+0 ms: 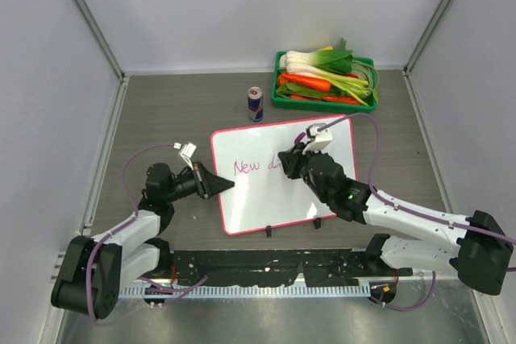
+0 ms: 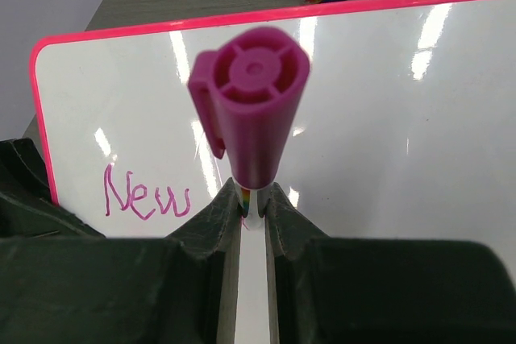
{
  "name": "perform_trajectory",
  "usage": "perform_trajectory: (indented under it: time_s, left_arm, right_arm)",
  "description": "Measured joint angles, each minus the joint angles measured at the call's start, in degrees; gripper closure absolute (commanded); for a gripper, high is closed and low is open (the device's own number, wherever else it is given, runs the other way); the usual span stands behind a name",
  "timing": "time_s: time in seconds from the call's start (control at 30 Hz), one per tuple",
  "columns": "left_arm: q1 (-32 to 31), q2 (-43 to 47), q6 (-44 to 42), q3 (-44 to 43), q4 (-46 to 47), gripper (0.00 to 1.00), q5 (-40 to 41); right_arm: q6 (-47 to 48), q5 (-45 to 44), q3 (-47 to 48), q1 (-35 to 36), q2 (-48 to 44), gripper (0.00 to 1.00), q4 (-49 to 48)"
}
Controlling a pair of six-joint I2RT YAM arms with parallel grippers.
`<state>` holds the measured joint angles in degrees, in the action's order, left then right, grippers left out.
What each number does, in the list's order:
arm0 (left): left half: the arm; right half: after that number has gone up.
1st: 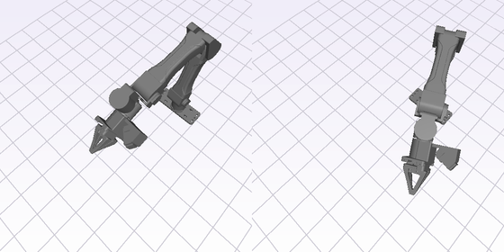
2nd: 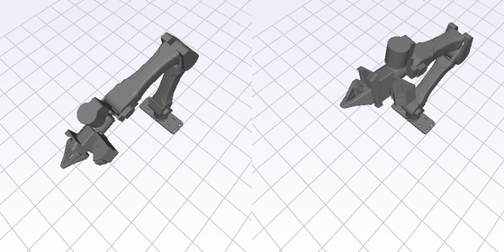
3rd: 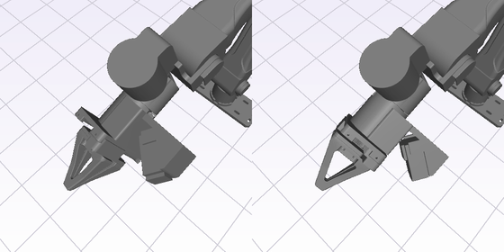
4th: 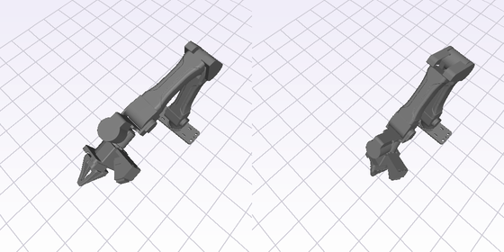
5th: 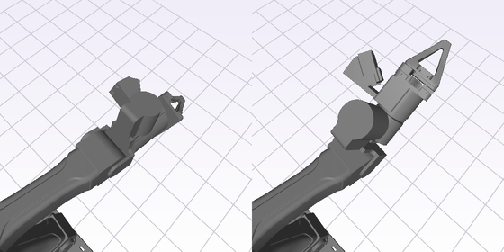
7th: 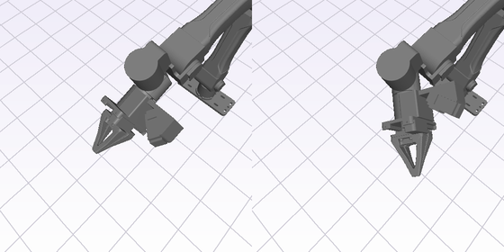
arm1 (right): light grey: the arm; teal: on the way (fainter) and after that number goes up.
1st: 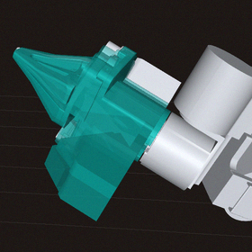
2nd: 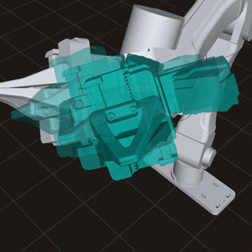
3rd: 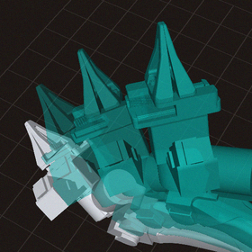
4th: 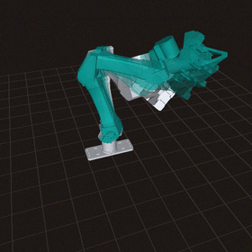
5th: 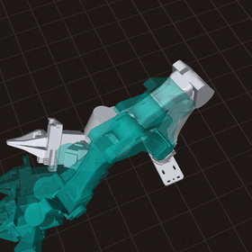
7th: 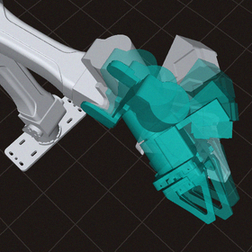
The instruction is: Write a sentence on the whiteboard
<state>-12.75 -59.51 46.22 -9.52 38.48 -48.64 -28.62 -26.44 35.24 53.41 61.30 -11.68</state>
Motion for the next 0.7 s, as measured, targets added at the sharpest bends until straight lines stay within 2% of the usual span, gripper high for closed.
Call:
perform_trajectory:
  time_s: [0.7]
  left_arm:
    - [-0.04, 0.00, -0.07, 0.00, 0.07, 1.00, -0.02]
  right_arm:
    - [2.32, -0.96, 2.43, -1.95, -0.87, 0.99, 0.72]
